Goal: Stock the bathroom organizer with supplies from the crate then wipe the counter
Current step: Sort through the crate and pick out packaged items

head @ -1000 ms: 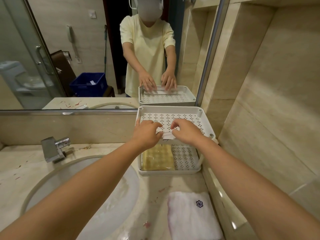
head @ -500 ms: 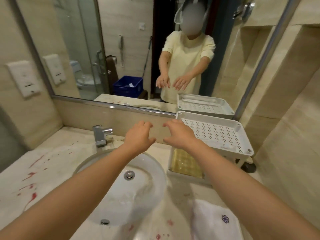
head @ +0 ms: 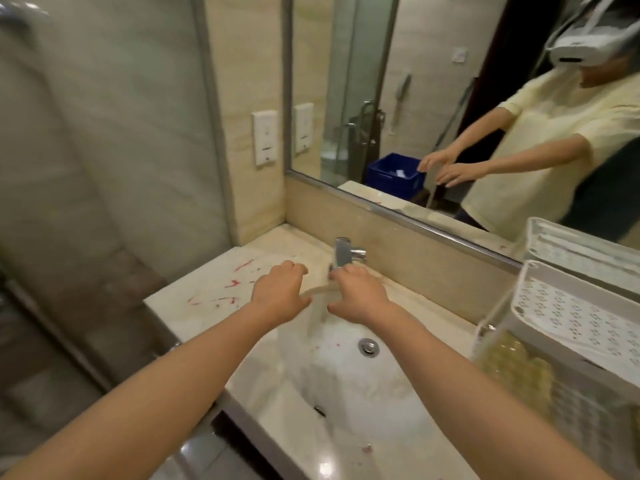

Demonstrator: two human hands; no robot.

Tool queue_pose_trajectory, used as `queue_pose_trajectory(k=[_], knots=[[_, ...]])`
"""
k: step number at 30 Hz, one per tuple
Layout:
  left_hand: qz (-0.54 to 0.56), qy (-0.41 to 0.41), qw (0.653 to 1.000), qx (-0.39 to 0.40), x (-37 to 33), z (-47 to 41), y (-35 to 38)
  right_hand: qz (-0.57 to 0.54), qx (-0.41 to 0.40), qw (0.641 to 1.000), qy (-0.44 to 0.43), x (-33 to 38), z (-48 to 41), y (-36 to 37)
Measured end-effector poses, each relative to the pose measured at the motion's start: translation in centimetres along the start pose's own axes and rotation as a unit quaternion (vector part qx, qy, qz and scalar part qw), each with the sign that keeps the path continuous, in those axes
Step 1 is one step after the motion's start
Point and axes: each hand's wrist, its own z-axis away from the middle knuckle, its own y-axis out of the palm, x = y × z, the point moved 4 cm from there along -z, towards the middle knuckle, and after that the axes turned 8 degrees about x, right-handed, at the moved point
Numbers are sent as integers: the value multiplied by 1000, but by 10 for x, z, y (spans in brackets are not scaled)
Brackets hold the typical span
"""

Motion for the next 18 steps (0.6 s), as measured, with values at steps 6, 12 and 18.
queue_pose_trajectory(k=[6,12,18], knots=[[13,-98,995,7,101,45,-5,-5,41,996,-74,94,-37,32],[34,-172,984,1,184,96,-10,3,60,986,-154,190,-55,59],[45,-227,973,-10,253,149,-8,10,72,973,-218,276,-59,87]])
